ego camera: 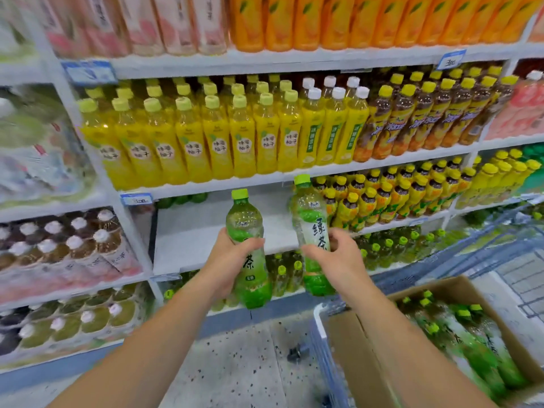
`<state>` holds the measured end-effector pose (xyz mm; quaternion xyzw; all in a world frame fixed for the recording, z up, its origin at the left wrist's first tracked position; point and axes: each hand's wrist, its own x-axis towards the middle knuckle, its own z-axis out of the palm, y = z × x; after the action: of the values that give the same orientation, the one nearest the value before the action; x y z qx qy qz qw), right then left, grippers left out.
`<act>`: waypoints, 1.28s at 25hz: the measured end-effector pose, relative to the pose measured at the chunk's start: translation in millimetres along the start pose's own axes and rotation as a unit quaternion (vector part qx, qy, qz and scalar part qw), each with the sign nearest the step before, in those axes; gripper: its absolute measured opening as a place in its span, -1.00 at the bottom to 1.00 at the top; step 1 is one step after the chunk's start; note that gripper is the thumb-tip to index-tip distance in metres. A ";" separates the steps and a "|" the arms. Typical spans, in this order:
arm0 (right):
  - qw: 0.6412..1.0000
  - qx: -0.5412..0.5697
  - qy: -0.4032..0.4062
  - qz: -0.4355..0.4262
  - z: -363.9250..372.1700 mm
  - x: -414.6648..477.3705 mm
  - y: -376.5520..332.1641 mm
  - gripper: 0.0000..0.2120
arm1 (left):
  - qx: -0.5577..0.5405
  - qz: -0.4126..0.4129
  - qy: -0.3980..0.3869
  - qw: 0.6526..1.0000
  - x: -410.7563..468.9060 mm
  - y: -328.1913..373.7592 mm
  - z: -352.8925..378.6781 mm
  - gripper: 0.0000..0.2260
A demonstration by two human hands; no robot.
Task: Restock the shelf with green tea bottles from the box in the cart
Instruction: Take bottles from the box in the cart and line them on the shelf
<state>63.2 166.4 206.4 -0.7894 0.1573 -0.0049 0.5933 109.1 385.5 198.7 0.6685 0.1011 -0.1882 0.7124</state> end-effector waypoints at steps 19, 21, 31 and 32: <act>0.991 0.076 0.034 -0.105 220.8 167.5 139.1 -0.67 | 0.066 0.177 0.086 0.978 204.6 -110.0 -118.5 -0.53; 0.988 0.082 0.046 -0.126 233.8 194.7 159.2 -0.66 | 0.081 0.200 0.083 0.973 229.7 -126.3 -123.4 -0.53; 0.962 0.100 0.044 -0.251 279.6 285.8 206.8 -0.67 | 0.077 0.328 0.111 0.935 313.8 -156.7 -134.9 -0.45; 0.959 0.105 0.037 -0.259 283.0 294.5 207.2 -0.66 | 0.088 0.334 0.109 0.932 321.6 -153.9 -137.1 -0.40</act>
<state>347.8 305.2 -124.5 -0.7354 -0.0319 -0.2039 0.6454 354.1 473.0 -81.0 0.7401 -0.0676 0.1267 0.6570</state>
